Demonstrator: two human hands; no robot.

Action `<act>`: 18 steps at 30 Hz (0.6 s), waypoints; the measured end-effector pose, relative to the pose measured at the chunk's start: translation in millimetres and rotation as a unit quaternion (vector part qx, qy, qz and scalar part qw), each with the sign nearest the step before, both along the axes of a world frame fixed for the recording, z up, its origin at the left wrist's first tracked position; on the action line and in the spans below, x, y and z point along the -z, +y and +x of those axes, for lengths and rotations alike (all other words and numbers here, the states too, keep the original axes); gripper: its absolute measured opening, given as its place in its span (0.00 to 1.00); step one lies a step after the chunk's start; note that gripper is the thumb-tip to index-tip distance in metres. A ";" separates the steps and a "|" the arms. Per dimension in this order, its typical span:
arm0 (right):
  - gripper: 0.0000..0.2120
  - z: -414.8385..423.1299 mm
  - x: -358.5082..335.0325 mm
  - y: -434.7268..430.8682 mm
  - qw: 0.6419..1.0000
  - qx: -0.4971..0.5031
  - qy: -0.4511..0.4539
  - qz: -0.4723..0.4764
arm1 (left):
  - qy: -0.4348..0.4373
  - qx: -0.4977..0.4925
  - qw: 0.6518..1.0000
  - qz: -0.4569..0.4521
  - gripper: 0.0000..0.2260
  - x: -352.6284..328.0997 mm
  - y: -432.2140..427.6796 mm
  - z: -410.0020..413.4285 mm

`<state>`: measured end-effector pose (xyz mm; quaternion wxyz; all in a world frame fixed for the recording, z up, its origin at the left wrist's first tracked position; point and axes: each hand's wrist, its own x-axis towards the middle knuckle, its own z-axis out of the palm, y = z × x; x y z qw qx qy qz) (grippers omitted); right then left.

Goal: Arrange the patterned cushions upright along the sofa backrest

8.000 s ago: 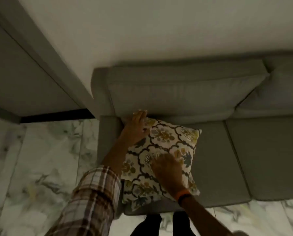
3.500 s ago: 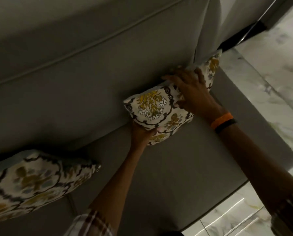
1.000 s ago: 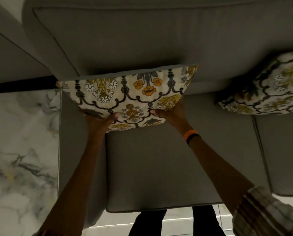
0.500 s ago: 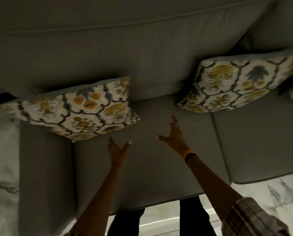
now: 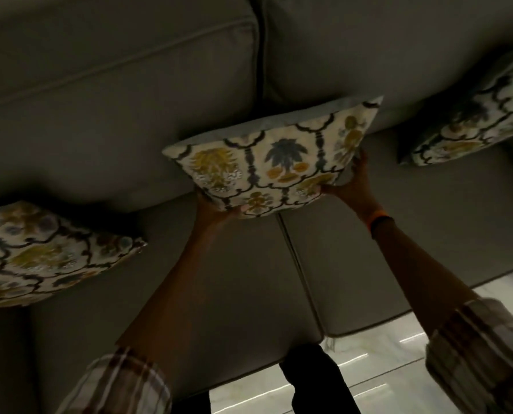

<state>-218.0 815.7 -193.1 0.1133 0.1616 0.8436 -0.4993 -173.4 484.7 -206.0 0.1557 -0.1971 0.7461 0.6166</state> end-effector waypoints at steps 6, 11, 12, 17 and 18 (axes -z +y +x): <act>0.57 -42.0 8.6 12.2 0.994 -0.106 -0.009 -0.027 | 0.038 -0.062 0.994 0.083 0.35 -15.5 44.2 -10.6; 0.45 -22.3 6.7 10.6 0.997 -0.052 0.018 -0.046 | 0.034 -0.076 0.994 0.074 0.34 -12.2 50.2 -14.4; 0.45 -20.2 8.9 6.9 0.998 -0.036 0.020 -0.057 | 0.033 -0.070 0.994 0.077 0.34 -11.1 46.1 -15.9; 0.54 3.1 7.0 -17.0 0.997 0.042 -0.010 -0.061 | 0.002 -0.047 0.999 0.002 0.51 -19.1 34.9 -13.7; 0.53 13.5 12.2 -21.6 0.997 0.053 -0.022 -0.051 | -0.006 -0.052 0.998 -0.033 0.53 -20.0 36.1 -10.3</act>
